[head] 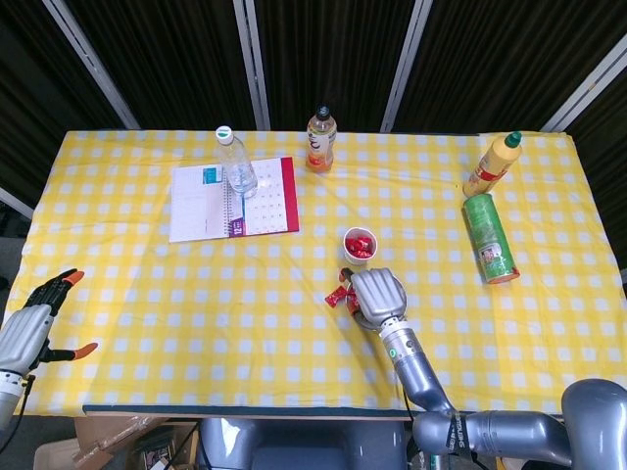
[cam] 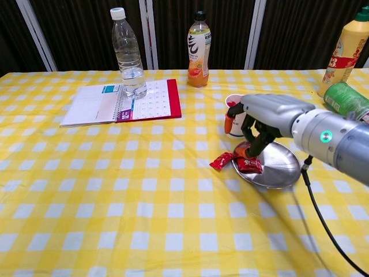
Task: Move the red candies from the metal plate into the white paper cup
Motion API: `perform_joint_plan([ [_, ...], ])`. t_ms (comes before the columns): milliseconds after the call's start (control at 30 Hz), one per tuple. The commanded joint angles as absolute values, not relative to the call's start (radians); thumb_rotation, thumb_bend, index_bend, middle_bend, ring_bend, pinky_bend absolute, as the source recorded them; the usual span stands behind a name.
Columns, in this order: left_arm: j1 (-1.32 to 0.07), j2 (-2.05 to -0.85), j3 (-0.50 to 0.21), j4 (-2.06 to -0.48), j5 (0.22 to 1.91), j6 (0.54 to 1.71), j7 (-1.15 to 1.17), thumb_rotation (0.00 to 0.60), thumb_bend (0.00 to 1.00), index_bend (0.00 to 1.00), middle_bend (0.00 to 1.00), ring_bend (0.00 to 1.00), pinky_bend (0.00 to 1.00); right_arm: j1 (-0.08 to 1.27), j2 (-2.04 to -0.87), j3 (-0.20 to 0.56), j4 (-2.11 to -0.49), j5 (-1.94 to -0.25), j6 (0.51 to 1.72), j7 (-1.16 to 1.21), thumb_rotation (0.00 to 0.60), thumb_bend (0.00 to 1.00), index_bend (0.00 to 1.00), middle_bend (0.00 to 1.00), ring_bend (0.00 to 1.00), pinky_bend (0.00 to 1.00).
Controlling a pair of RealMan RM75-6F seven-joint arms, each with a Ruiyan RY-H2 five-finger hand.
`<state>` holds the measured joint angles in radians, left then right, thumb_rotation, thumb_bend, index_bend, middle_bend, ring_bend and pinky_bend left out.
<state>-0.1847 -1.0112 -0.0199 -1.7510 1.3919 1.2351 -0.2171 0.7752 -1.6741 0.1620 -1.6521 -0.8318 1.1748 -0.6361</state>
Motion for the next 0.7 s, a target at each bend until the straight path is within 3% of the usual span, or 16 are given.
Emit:
perform_joint_plan([
  [33,-0.184,-1.012,-0.020,-1.750,1.394,1.237,-0.219,0.600,0.04,0.00,0.00,0.00,0.00,0.764,-1.699,0.140,-1.635,-0.843,1.176,-0.642,0.600,0.41,0.39,0.75,0.90,1.00],
  [367,-0.184,-1.013,-0.020,-1.743,1.395,1.237,-0.228,0.600,0.04,0.00,0.00,0.00,0.00,0.763,-1.761,0.135,-1.575,-0.869,1.159,-0.639,0.600,0.41,0.39,0.75,0.90,1.00],
  [700,-0.187,-1.012,-0.023,-1.751,1.385,1.231,-0.224,0.600,0.04,0.00,0.00,0.00,0.00,0.786,-1.817,0.178,-1.476,-0.845,1.113,-0.637,0.600,0.41,0.42,0.75,0.90,1.00],
])
